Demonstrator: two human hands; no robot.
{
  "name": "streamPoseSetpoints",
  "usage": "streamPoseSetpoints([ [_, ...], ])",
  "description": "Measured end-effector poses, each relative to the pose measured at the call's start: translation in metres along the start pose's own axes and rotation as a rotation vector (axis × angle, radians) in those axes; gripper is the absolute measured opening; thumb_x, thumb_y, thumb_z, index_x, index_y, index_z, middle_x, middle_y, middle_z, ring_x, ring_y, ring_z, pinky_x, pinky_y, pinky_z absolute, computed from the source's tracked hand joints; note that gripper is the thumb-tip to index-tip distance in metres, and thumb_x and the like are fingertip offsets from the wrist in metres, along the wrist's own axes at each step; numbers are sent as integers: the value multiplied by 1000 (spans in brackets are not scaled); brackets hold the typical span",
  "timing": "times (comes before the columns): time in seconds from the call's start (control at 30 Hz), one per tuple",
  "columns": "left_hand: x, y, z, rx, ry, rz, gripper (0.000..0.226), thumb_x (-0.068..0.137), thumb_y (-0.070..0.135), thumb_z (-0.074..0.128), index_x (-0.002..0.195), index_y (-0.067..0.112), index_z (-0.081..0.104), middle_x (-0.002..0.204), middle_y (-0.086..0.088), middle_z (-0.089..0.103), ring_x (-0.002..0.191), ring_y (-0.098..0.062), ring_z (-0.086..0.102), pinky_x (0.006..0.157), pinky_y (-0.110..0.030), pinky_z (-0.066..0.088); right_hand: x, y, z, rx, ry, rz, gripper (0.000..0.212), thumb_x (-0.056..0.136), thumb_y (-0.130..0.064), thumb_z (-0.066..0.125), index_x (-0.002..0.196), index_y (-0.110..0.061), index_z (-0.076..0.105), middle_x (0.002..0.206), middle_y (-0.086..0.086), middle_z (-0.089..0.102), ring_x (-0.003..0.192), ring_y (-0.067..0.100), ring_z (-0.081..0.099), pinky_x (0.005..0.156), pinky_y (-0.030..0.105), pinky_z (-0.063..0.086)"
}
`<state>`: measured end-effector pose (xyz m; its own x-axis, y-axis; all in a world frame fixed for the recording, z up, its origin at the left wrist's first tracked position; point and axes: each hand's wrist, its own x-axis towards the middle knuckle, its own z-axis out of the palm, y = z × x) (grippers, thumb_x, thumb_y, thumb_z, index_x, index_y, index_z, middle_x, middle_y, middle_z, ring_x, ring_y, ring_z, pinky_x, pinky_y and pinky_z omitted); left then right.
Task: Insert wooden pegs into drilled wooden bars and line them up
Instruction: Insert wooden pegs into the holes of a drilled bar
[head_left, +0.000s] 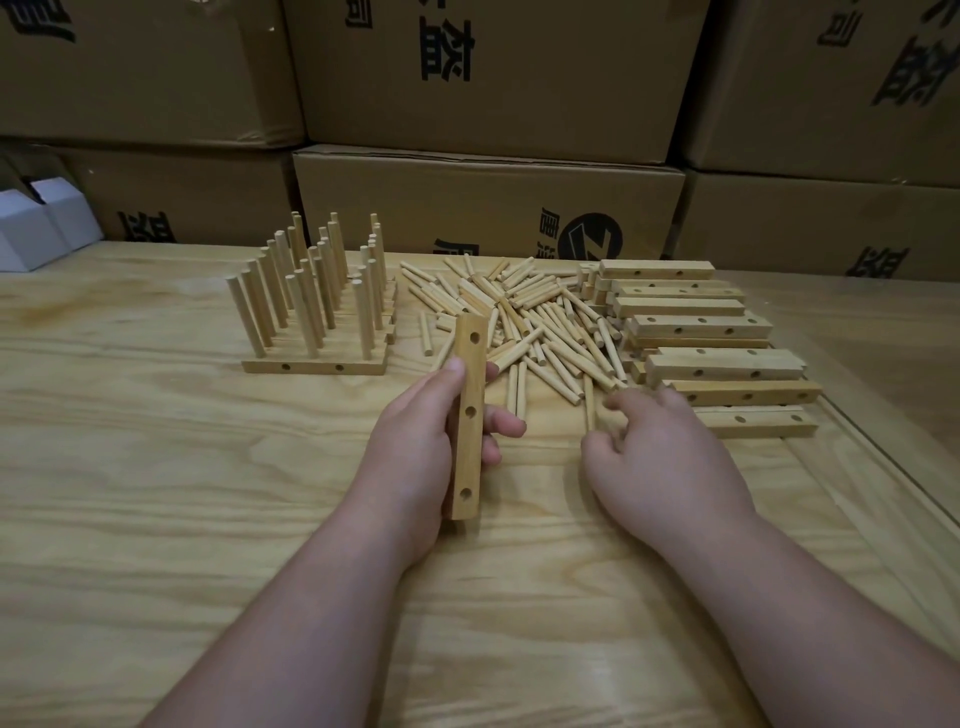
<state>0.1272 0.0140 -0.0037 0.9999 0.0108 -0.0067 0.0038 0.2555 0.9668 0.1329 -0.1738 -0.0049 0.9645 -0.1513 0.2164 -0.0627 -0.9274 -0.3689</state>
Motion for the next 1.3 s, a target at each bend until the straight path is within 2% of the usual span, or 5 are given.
streamPoseSetpoints([
  [0.07,0,-1,0,-9,1,-4,40,104,49,43,110,23,73,82,-11,75,58,-13,59,53,-23,49,-3,0,1,-68,-18,-47,41,92,-50,44,130,-38,55,117,-1,44,96,23,60,66,32,44],
  [0.27,2,-1,1,-92,-4,-35,36,92,42,49,106,13,66,81,-11,75,58,-15,60,57,-29,47,0,1,0,33,105,-41,26,89,-52,55,80,-28,61,98,-8,48,72,13,53,63,32,42],
  [0.4,1,2,1,-124,-4,-44,33,101,34,38,105,11,61,74,-11,72,55,-16,58,56,-30,47,0,1,1,-47,63,-14,30,89,-50,58,95,-22,67,114,-1,53,93,23,61,75,34,48],
  [0.8,1,-1,2,32,14,-15,41,90,49,54,97,19,80,83,0,73,65,-13,60,64,-28,49,-10,-7,2,371,193,-328,4,88,-27,68,87,-30,65,81,-20,56,82,1,54,65,8,37],
  [1.3,-2,-1,2,251,11,46,27,102,50,52,102,42,78,77,7,71,68,-7,61,75,-35,45,-14,-6,1,643,176,-533,6,92,-20,68,97,-21,72,85,-16,60,81,5,59,67,8,39],
])
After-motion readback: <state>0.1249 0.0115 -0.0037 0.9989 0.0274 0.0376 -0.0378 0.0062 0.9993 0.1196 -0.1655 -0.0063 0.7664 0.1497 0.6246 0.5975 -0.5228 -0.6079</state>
